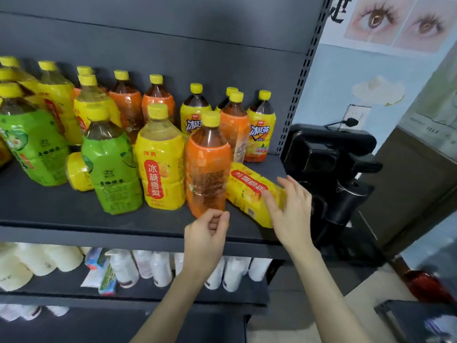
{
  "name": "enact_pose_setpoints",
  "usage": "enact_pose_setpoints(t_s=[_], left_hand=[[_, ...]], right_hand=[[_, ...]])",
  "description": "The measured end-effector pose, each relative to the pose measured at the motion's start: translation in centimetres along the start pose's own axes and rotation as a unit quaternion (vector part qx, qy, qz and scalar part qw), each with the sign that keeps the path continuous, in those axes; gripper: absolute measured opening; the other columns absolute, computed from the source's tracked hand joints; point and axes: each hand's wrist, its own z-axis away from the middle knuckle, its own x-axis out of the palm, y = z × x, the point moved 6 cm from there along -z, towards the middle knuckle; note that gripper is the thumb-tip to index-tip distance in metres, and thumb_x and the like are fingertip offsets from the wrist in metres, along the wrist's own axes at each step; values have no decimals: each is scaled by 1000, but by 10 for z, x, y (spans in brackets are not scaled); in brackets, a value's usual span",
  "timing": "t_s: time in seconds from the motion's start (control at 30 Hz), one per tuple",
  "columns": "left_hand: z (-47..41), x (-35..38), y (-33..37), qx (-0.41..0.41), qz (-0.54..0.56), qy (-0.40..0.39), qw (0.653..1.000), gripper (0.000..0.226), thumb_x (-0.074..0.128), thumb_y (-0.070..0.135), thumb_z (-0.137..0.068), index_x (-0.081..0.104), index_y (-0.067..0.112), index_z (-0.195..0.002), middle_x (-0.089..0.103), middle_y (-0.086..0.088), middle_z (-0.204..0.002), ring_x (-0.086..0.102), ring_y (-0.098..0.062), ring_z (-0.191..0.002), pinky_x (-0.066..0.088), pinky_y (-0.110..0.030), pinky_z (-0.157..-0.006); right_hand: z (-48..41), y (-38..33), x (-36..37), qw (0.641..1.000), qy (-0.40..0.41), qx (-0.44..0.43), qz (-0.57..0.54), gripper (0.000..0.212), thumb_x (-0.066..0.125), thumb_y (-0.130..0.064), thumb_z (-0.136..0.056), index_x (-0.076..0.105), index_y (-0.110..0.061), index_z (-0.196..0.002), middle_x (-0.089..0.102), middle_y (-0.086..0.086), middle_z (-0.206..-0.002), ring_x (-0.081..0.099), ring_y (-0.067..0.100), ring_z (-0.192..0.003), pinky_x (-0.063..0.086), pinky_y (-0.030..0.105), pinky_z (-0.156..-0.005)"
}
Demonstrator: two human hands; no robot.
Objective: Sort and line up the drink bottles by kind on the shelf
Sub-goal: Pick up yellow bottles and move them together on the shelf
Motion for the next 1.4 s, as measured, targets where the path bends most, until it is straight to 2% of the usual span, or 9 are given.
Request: enact_pose_setpoints(t_s=[0.07, 0.17, 0.37, 0.5, 0.63, 0.83, 1.0, 1.23, 1.4], left_hand=[[-2, 14, -3, -51, 0, -20, 999, 13, 59, 26, -92, 66, 15, -93, 67, 7, -74, 60, 2, -69, 43, -6, -62], [-8, 35, -8, -130, 44, -53, 989, 30, 57, 34, -92, 63, 10, -109, 67, 4, -89, 64, -6, -84, 54, -23, -80], [-21, 61, -5, -203, 113, -90, 968, 42, 52, 49, -91, 54, 14, -114, 66, 4, -92, 64, -17, -89, 52, -45, -91], [-18, 70, -2, -202, 147, -98, 963, 82, 51, 75, -72, 48, 19, -132, 63, 6, -121, 59, -15, -113, 47, -43, -99], [-22, 69, 15, -145, 177, -84, 970, 45, 55, 43, -91, 45, 19, -128, 67, 6, -103, 66, -1, -90, 55, -24, -81], [-39, 63, 35, -33, 156, -125, 979, 46, 58, 22, -91, 40, 20, -134, 60, 4, -116, 62, 2, -98, 52, -15, -75], [-45, 63, 30, 14, 142, -150, 978, 50, 56, 10, -93, 35, 16, -138, 54, 14, -123, 55, 6, -112, 46, -13, -85], [-57, 65, 20, 27, 81, -126, 988, 57, 48, 22, -97, 22, 33, -146, 43, 10, -143, 45, 1, -126, 43, -21, -101], [-55, 68, 19, 20, 49, -126, 991, 61, 42, 24, -100, 10, 34, -151, 35, 14, -146, 41, -4, -129, 38, -22, -104]], right_hand=[[-10, 16, 7, 993, -87, 56, -59, 62, 52, -48, -94, 38, -16, -145, 34, 6, -152, 25, 24, -140, 21, 40, -115], [-13, 34, 19, 961, -153, 134, -188, 62, 53, -54, -90, 39, -24, -143, 47, 5, -142, 46, 19, -127, 40, 37, -105], [5, 40, 17, 933, -110, 145, -312, 41, 64, -40, -87, 54, -23, -124, 64, -6, -111, 63, 10, -100, 53, 32, -85], [19, 43, 6, 918, -90, 126, -366, 51, 66, -37, -79, 55, -16, -124, 64, -3, -111, 65, 8, -98, 54, 26, -77], [29, 43, -4, 901, -90, 80, -417, 45, 70, -19, -75, 52, -12, -116, 63, 3, -109, 66, 4, -93, 53, 20, -70], [28, 43, 7, 908, -113, 56, -401, 71, 80, -23, -74, 43, -21, -135, 52, 1, -132, 61, 17, -114, 56, 35, -87], [7, 36, 17, 921, -131, 21, -366, 79, 80, -1, -72, 36, -43, -124, 38, -9, -132, 55, -8, -109, 51, 15, -83], [-16, 37, 41, 954, -134, 19, -268, 88, 85, -29, -61, 32, -38, -130, 41, -7, -136, 56, 13, -117, 54, 44, -90], [-16, 39, 41, 963, -126, 18, -238, 84, 85, -26, -69, 35, -31, -136, 45, -8, -137, 55, 9, -116, 52, 41, -94]])
